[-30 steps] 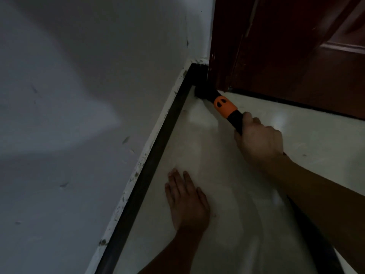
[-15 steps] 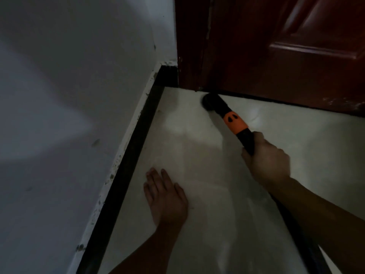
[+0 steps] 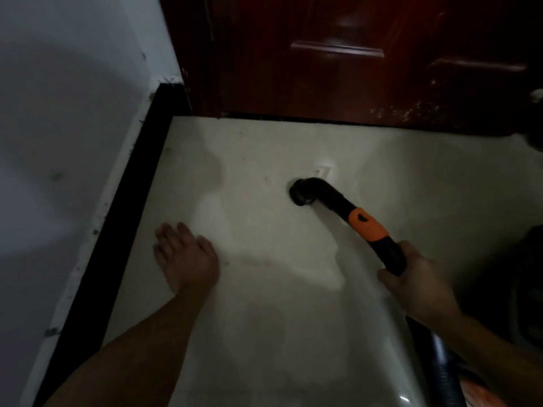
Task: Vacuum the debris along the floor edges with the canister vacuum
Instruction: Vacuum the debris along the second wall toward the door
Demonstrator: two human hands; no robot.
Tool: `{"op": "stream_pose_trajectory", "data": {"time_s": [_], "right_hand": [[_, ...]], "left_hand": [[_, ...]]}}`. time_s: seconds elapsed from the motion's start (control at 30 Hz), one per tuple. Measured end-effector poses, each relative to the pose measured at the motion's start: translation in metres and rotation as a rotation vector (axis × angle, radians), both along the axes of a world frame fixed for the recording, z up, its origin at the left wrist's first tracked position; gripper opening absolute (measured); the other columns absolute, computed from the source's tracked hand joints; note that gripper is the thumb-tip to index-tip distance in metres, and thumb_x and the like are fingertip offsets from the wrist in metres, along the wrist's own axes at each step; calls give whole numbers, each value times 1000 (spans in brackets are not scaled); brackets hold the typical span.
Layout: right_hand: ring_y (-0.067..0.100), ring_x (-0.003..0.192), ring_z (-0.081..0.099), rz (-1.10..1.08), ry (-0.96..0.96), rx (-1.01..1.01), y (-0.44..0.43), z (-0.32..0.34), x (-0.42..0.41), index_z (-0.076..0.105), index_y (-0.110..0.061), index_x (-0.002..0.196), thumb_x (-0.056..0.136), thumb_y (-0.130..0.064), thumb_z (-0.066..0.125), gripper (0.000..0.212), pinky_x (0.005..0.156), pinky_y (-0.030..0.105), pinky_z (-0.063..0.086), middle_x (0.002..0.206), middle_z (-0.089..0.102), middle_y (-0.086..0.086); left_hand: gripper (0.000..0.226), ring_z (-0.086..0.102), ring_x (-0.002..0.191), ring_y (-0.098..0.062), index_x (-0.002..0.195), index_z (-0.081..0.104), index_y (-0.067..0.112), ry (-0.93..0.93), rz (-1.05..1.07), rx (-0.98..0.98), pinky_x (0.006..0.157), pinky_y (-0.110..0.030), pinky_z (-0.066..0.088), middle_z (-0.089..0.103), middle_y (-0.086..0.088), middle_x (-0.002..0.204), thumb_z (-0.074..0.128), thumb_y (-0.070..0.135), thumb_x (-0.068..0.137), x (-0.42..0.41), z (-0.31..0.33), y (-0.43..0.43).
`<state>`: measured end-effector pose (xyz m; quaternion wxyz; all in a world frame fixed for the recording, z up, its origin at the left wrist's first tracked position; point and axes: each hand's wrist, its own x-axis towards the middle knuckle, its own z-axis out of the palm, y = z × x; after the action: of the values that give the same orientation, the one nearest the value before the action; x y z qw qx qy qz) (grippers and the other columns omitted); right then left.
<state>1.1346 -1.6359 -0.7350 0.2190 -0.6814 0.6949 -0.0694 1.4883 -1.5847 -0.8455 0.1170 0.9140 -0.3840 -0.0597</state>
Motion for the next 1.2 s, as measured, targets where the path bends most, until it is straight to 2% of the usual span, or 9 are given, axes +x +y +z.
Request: {"op": "stream_pose_trajectory", "data": {"time_s": [0.1, 0.23, 0.43, 0.53, 0.7, 0.8, 0.9, 1.03, 1.2], "right_hand": [[37, 77, 62, -109, 18, -45, -3, 12, -17, 54, -10, 100, 80, -18, 73, 29, 64, 33, 40, 86, 65, 18], [29, 69, 57, 40, 55, 26, 27, 29, -21, 50, -18, 94, 79, -24, 72, 27, 60, 33, 44, 79, 60, 9], [33, 75, 61, -50, 137, 120, 72, 50, -58, 58, -17, 93, 78, -26, 72, 23, 63, 33, 45, 87, 66, 13], [29, 72, 54, -52, 143, 131, 60, 51, -54, 56, -18, 94, 78, -26, 71, 23, 63, 31, 43, 86, 61, 12], [32, 79, 58, -164, 66, 75, 26, 44, -40, 59, -8, 111, 82, -22, 71, 35, 66, 34, 46, 91, 61, 14], [25, 69, 57, -63, -13, 62, 24, 26, 0, 59, -8, 108, 81, -20, 72, 32, 60, 29, 44, 81, 59, 7], [17, 60, 54, 123, -99, 62, 17, 11, 66, 55, -14, 96, 80, -21, 70, 23, 49, 25, 37, 74, 56, 2], [25, 66, 55, 193, -172, 74, 1, 0, 147, 52, -12, 100, 83, -23, 68, 25, 55, 28, 40, 83, 57, 8], [29, 71, 60, 229, -239, 67, -26, -5, 222, 57, -8, 106, 82, -23, 69, 32, 59, 29, 44, 88, 60, 13]], "left_hand": [[60, 27, 139, -44, 140, 41, -5, 1, -21, -3, 114, -51, 16, 30, -33, 148, 33, 29, 91, 0, 1, 1], [57, 18, 143, -43, 145, 32, -5, 21, -108, 98, 115, -47, 12, 21, -31, 153, 43, 26, 98, 5, 9, 19], [50, 33, 135, -48, 131, 51, -6, 93, -313, 40, 109, -53, 29, 35, -33, 145, 50, 19, 89, -56, 33, 107], [55, 43, 127, -51, 122, 60, -7, 91, -437, -8, 103, -56, 38, 44, -36, 137, 37, 27, 85, -83, 29, 154], [54, 42, 131, -45, 126, 59, -3, 35, -421, -25, 108, -48, 30, 44, -32, 139, 36, 30, 90, -89, 19, 186], [53, 45, 129, -45, 124, 61, -2, 42, -417, -34, 109, -44, 26, 47, -31, 138, 37, 30, 90, -88, 24, 189], [53, 46, 128, -46, 125, 61, -1, 54, -315, -51, 107, -49, 36, 48, -30, 137, 37, 30, 90, -74, 28, 197], [53, 44, 130, -44, 127, 59, -3, 24, -148, -79, 106, -51, 37, 46, -29, 140, 37, 30, 91, -46, 20, 242], [51, 37, 136, -36, 133, 54, 3, 7, -154, -67, 113, -41, 22, 41, -23, 146, 38, 31, 93, -36, 9, 258]]}}
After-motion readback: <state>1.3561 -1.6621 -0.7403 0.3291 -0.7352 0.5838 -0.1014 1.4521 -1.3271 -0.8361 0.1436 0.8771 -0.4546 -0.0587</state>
